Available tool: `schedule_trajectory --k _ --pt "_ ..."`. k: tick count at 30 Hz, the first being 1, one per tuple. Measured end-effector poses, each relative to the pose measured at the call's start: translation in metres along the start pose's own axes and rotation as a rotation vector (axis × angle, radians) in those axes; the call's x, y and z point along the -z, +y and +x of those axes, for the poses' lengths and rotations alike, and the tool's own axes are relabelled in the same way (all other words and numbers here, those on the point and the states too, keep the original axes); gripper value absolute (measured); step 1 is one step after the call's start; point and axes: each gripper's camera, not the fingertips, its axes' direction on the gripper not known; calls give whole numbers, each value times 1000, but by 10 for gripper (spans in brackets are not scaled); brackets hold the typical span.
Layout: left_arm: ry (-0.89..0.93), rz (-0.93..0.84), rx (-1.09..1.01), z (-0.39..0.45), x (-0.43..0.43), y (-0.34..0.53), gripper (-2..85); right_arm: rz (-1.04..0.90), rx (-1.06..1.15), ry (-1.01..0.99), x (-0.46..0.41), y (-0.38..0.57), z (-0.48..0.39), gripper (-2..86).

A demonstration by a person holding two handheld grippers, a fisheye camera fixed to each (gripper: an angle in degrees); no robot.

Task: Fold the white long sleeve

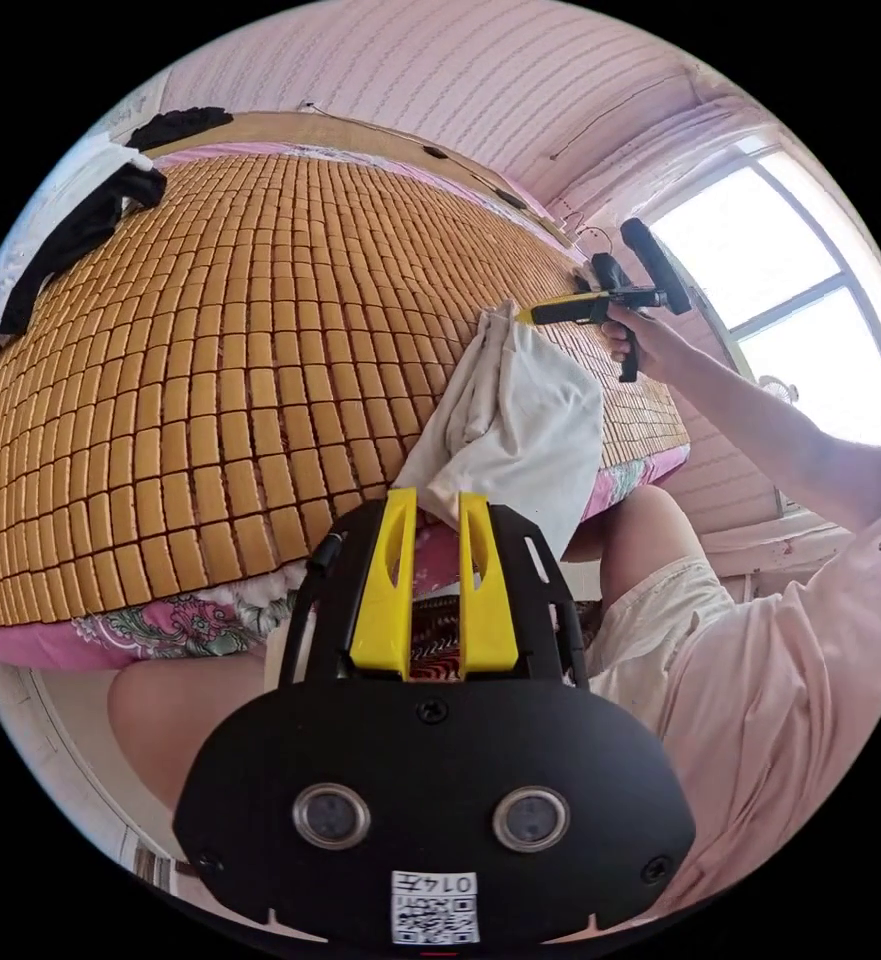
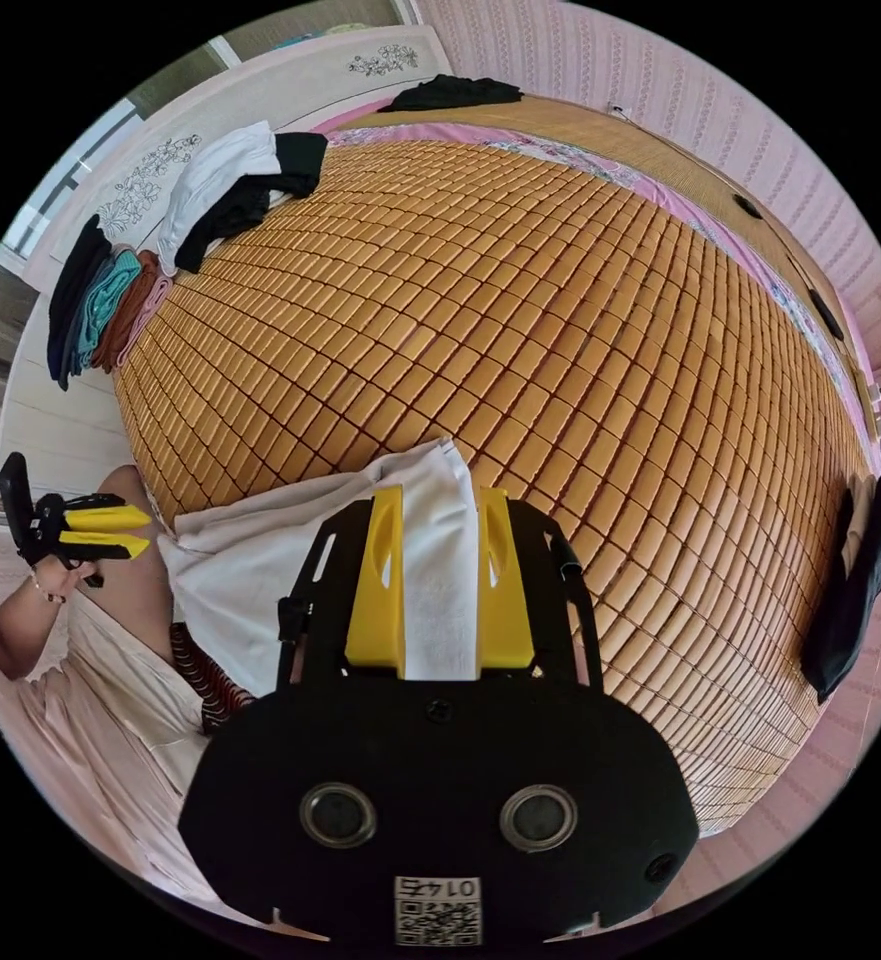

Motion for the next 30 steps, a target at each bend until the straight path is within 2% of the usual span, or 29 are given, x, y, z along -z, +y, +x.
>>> schedule_trajectory --k 2,6,12,16,19,25,30 --pt "-64 -21 -35 8 -1 -6 67 9 -6 -14 -1 0 1 116" --pt "89 44 -47 13 1 -16 89 2 33 -3 -8 -1 -5 121" --pt "57 -36 -101 33 -30 -30 158 -48 51 -6 -16 -5 -10 98" --pt "-64 -81 -157 51 -45 -34 126 -86 79 -54 -15 -1 -13 60" --pt "-109 -89 -196 62 -46 -33 63 -58 88 -46 -4 16 -11 34" --pt "-78 -5 -243 85 -16 -21 7 266 43 -164 68 119 7 16" --pt "-7 110 -362 125 43 -16 -4 553 -101 -213 140 257 36 11"
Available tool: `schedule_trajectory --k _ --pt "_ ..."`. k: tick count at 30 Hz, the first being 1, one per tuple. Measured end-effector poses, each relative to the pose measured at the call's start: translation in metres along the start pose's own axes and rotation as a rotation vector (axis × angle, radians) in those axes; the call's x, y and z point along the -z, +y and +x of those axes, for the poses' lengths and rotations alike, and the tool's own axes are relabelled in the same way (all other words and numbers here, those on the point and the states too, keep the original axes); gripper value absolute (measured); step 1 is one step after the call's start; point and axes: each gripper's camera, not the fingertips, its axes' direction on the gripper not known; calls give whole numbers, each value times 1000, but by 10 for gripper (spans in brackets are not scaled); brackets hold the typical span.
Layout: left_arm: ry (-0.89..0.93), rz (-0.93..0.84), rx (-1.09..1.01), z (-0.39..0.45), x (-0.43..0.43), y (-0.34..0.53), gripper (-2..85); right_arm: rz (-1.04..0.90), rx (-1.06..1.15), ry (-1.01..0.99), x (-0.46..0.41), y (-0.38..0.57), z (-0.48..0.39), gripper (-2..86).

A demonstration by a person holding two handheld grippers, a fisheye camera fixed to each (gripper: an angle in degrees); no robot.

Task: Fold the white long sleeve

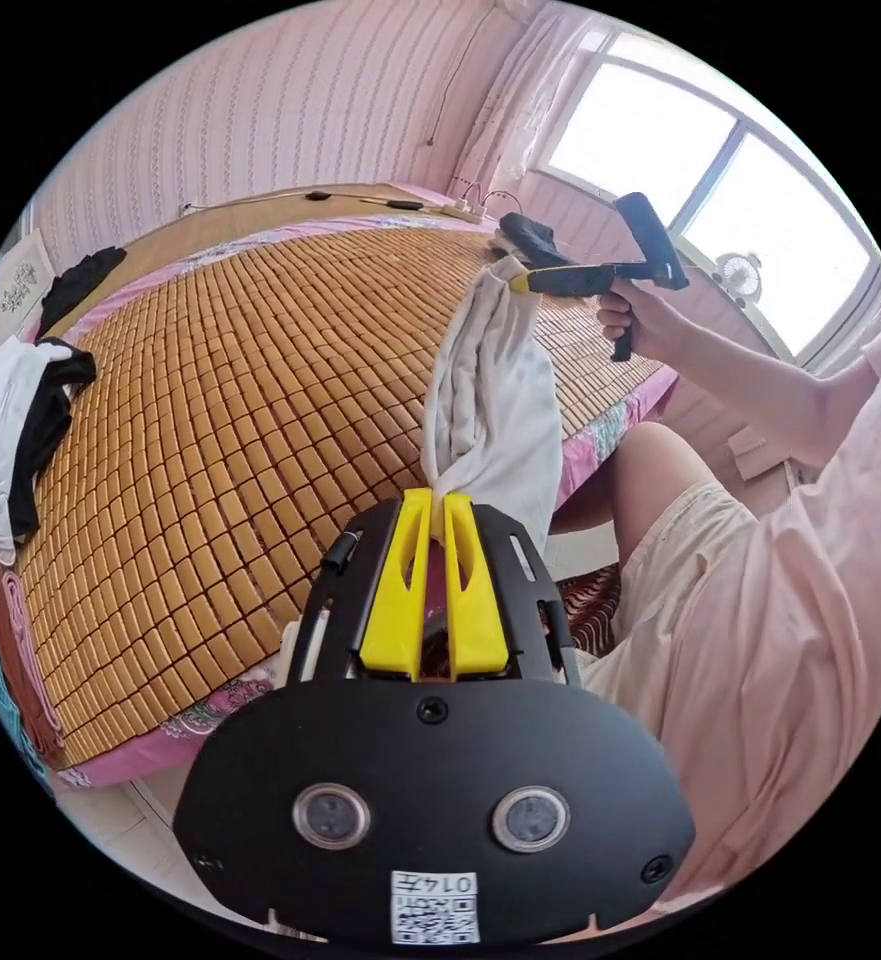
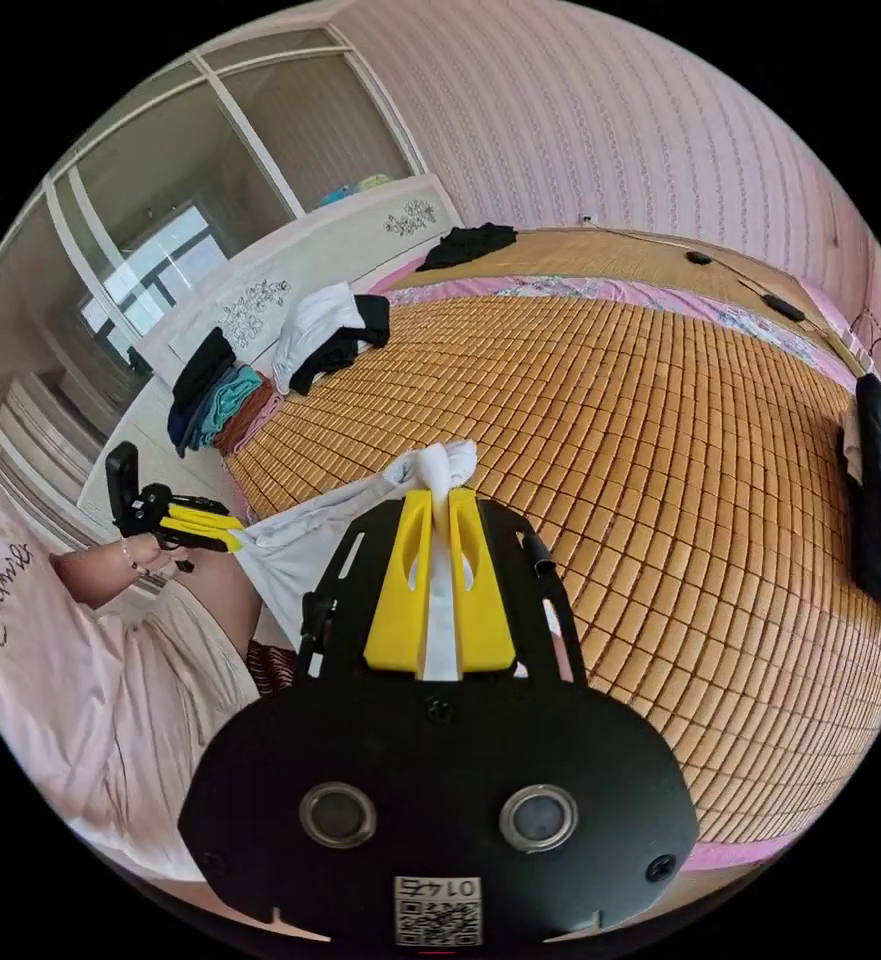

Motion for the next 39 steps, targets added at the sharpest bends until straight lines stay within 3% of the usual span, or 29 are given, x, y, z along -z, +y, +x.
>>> schedule_trajectory --k 9,19,25,30,33,35,36,39 --pt "28 112 -279 96 44 -75 -7 308 -208 84 166 125 44 9" --pt "49 83 -425 134 6 -185 -6 419 -326 214 274 192 81 9" --pt "101 105 -441 112 -16 -314 -6 494 -414 203 296 192 121 10" --pt "23 112 -622 148 -48 -510 9 682 -688 105 312 160 224 14" --pt "-86 128 -570 187 -88 -632 73 766 -936 153 318 152 319 16" --pt "-181 110 -455 193 -117 -672 98 723 -1159 229 310 160 376 16" --pt "-163 99 -342 189 -131 -679 106 625 -1274 252 299 166 407 14" --pt "79 88 -291 169 -157 -639 105 482 -1278 276 282 187 422 8"
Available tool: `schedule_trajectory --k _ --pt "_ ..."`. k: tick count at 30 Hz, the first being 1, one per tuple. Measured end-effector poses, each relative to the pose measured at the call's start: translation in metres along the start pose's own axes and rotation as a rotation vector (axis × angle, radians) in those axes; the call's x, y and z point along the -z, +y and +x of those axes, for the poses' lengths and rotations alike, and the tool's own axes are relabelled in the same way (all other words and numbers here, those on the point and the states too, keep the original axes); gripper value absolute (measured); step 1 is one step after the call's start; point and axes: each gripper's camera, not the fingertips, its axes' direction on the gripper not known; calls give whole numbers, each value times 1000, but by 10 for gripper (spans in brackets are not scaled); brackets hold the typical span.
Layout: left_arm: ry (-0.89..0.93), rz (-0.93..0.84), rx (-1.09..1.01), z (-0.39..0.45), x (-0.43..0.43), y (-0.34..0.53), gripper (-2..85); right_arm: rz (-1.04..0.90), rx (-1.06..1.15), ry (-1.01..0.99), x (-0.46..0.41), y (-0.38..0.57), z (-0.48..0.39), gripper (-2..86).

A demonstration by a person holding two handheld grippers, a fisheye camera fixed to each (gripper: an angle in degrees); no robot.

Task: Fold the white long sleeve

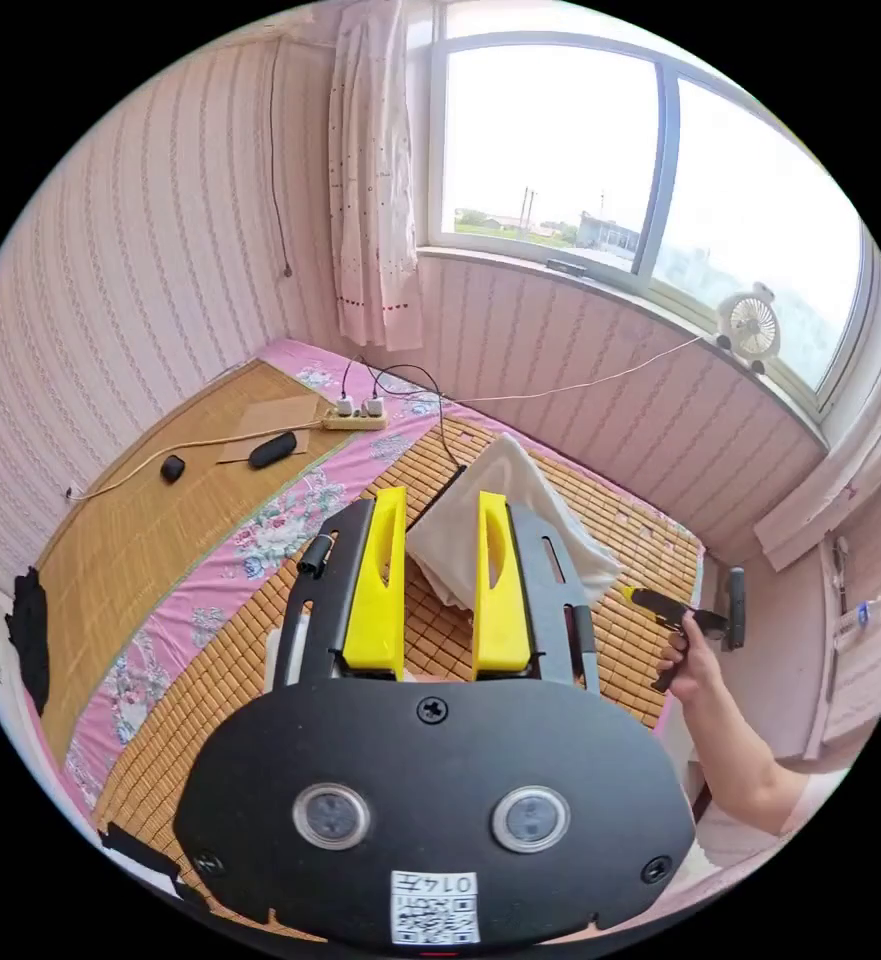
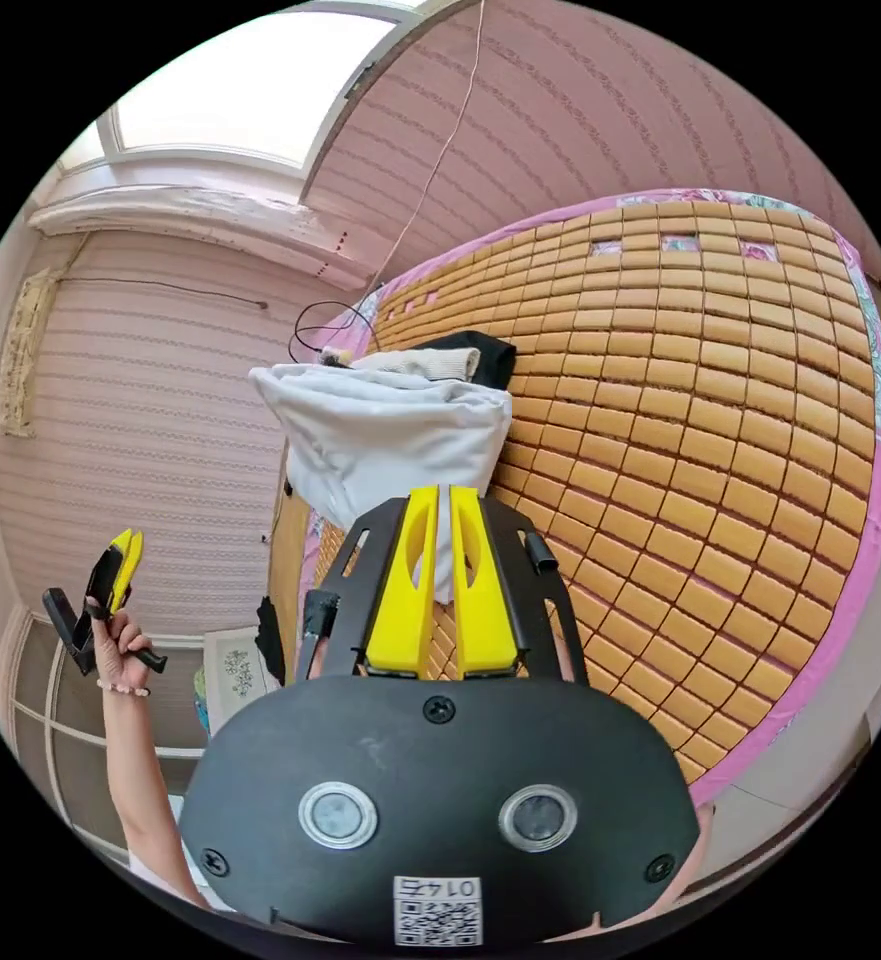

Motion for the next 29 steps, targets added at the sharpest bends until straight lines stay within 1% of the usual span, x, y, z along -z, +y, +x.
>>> schedule_trajectory --k 1,3,4,5,6,7,9,10,12,13,15,16,18,19,21,22,24,25,27,29 --pt "22 -24 -3 -1 -4 14 105 10 32 13 5 8 2 6" --pt "63 -105 -27 -7 -7 88 103 75 226 12 38 63 5 1" --pt "66 -120 -34 -8 -5 109 102 96 277 15 48 80 6 0" --pt "71 -149 -45 -9 4 158 96 92 374 34 65 116 7 0" --pt "90 -179 -45 -9 18 211 91 48 479 36 79 152 8 0" --pt "97 -191 -43 -8 27 239 89 27 529 24 87 170 9 0" --pt "74 -226 -11 0 72 349 80 -52 690 9 112 239 8 0" --pt "56 -227 8 3 86 375 77 -82 719 19 115 254 7 0" --pt "-12 -179 85 18 149 468 63 -197 854 6 122 307 -11 2" --pt "-27 -163 101 22 165 489 60 -218 882 -7 122 318 -18 3" --pt "-144 -98 230 32 224 562 46 -266 1019 -61 113 359 -60 9" --pt "-174 -81 278 32 238 578 43 -277 1066 -72 108 370 -74 11" --pt "-264 26 456 27 292 640 35 -320 1274 -103 82 419 -145 29" --pt "-284 61 491 26 305 655 33 -323 1326 -113 75 433 -164 36" --pt "-366 154 577 19 348 710 32 -325 1540 -187 49 496 -245 59" --pt "-390 165 593 17 356 722 33 -325 1606 -220 43 515 -265 64" --pt "-487 172 657 4 385 767 39 -323 1879 -349 18 596 -337 88" --pt "-510 178 672 0 391 778 38 -333 1935 -368 11 617 -354 94" --pt "-577 222 746 -21 414 821 39 -405 2077 -423 -26 692 -417 107" --pt "-603 253 802 -44 426 850 47 -456 2133 -433 -59 741 -461 109"
